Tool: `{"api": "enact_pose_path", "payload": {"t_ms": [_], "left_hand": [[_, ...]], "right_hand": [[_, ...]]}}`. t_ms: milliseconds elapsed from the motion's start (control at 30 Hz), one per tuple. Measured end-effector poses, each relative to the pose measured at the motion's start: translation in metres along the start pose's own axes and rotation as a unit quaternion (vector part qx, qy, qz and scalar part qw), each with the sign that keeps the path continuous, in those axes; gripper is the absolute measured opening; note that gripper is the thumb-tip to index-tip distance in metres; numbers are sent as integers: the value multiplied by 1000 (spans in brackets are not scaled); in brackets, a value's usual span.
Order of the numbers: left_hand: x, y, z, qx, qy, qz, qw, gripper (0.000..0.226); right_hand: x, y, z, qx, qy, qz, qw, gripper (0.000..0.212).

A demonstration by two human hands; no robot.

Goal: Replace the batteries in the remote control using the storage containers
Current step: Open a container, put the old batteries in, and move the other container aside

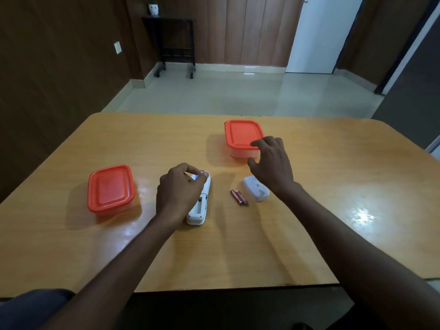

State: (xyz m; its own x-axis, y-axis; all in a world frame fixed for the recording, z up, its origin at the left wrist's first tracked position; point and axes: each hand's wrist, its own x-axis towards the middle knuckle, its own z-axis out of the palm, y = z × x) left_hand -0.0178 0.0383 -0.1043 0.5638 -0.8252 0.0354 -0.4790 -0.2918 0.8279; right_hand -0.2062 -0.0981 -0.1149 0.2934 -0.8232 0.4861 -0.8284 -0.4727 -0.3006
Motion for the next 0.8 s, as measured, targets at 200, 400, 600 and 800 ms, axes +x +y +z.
{"api": "enact_pose_path", "payload": {"t_ms": [200,400,600,800], "left_hand": [[-1,-4,5,-22,-14,3,1000,17],[-8,8,5,-131,-75,-2,989,12],[-12,29,7,-448,-209,-113,862,58],[-22,26,1,-592,-250,-157,750,58]], "right_hand": [[24,13,19,-86,-41,-22,995,33],[11,11,-3,-104,56,-85,989,25],[-38,-32,-41,22,130,-124,983,18],[-79,-59,-47,145,79,-214,963,25]]}}
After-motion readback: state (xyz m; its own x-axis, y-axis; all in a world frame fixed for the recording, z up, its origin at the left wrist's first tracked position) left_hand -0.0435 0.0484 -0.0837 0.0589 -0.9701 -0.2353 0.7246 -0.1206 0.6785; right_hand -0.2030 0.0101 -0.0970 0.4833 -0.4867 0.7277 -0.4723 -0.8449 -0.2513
